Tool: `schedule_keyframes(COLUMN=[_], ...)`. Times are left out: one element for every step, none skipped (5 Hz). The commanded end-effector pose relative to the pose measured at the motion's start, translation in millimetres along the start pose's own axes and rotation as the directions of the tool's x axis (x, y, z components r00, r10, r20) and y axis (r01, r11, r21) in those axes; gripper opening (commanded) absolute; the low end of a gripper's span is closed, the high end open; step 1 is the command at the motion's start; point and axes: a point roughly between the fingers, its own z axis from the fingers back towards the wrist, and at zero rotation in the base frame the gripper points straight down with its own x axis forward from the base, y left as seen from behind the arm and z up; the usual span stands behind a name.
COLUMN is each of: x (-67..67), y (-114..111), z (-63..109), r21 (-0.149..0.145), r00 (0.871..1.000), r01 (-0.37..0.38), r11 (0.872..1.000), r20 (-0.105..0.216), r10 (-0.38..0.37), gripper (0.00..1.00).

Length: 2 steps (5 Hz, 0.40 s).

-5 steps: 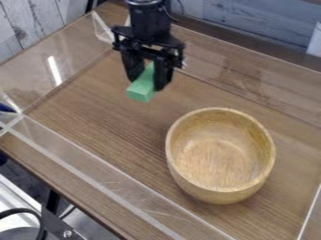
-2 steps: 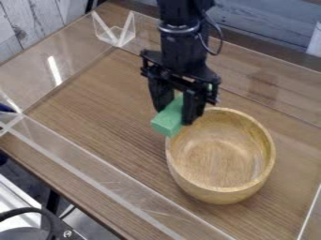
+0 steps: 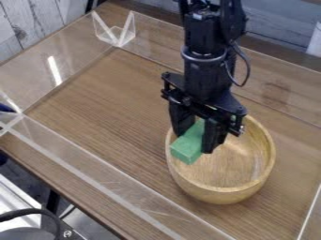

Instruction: Put the green block in the brown bowl

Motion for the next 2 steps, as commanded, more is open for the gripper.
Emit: schedule_keyframes(x=[6.0, 8.4], y=[-2.8, -4.6], z=[3.3, -3.8], r21=[0.000, -0.001], r00=[0.999, 0.999], r01=[0.012, 0.019], r11=[1.000, 1.000], r20=[0.035, 0.026], r10=[-0.012, -0.019], gripper=[0.00, 0.00])
